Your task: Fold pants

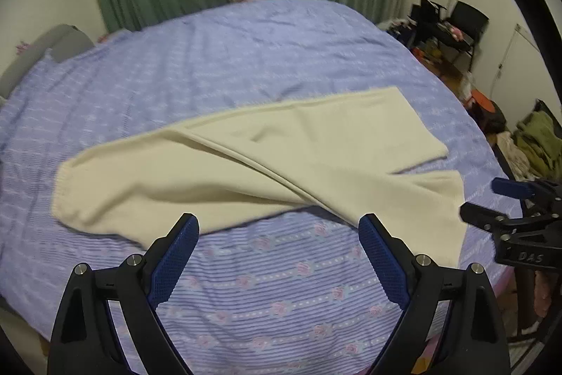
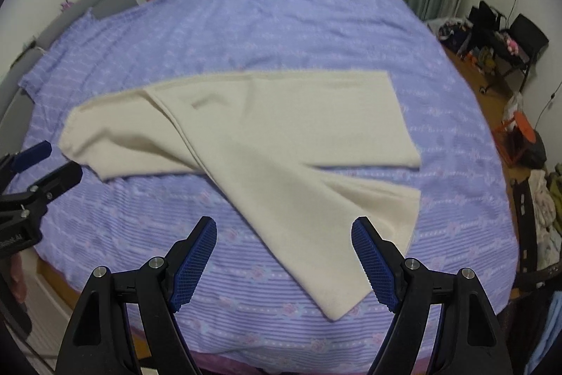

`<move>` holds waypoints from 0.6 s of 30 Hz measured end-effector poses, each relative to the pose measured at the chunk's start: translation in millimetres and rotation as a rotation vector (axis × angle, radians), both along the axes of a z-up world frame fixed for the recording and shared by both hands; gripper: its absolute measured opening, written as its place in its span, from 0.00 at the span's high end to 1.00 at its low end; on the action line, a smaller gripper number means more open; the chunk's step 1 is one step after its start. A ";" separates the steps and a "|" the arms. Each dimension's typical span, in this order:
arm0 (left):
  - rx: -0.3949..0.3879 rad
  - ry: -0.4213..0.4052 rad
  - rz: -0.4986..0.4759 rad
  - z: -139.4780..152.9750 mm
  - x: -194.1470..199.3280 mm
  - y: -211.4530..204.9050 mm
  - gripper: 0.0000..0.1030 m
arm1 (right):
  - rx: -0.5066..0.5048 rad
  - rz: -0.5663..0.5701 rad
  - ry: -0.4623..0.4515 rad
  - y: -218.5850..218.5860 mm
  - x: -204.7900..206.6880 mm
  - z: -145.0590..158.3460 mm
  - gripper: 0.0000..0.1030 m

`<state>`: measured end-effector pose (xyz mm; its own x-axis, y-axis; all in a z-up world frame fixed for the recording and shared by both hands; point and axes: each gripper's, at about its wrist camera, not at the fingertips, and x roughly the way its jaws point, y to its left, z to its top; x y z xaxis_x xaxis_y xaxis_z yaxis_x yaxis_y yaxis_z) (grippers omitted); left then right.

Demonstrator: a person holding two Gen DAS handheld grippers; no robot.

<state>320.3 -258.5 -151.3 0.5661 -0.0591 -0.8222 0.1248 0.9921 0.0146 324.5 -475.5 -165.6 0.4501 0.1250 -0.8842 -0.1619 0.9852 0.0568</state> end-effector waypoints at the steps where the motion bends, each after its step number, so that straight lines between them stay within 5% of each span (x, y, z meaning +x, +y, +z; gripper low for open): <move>1: 0.005 0.010 -0.009 -7.2 3.1 -1.7 0.09 | -0.014 -0.003 0.026 0.8 3.5 -11.8 0.23; 9: 0.041 0.170 -0.057 -84.2 33.4 -16.1 0.10 | -0.067 0.000 0.181 7.8 21.8 -91.0 0.23; 18: 0.057 0.257 -0.076 -128.7 38.3 -27.5 0.10 | -0.175 0.020 0.308 16.2 29.5 -160.5 0.25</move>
<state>358.6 -286.0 -280.1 0.3346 -0.0433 -0.9414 0.2060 0.9781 0.0282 353.9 -459.2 -326.1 0.1576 -0.0341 -0.9869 -0.1826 0.9812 -0.0630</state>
